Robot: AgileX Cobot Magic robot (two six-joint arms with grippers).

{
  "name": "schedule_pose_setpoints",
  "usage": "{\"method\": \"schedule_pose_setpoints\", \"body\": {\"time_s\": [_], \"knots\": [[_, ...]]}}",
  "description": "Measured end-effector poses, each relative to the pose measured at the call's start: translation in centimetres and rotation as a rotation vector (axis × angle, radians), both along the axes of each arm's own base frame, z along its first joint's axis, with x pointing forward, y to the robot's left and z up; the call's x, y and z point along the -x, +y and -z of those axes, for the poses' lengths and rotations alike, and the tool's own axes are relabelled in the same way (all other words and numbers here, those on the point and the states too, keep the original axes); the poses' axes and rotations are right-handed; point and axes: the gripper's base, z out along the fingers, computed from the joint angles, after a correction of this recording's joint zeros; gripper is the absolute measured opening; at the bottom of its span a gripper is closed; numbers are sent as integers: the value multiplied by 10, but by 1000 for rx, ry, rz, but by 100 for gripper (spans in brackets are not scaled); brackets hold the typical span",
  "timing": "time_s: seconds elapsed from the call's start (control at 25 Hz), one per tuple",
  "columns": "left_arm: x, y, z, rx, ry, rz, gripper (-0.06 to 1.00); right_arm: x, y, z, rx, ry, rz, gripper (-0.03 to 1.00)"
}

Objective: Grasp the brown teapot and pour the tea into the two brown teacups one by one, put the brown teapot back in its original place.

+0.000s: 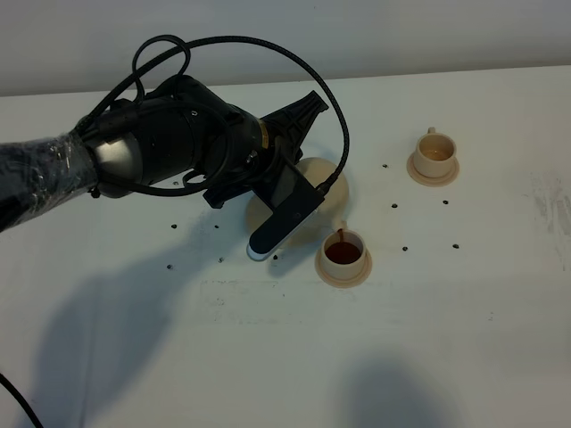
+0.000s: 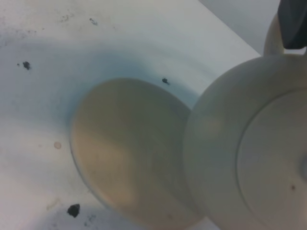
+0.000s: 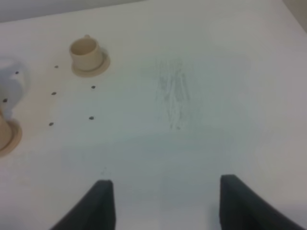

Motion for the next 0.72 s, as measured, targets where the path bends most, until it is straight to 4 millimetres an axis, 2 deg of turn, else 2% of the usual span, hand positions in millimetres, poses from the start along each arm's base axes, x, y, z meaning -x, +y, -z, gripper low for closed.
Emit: {"method": "schedule_pose_setpoints", "body": {"time_s": [0.72], "knots": [[1, -4, -1, -12, -20, 25, 9, 0, 0, 0, -1, 0, 0, 47]]}}
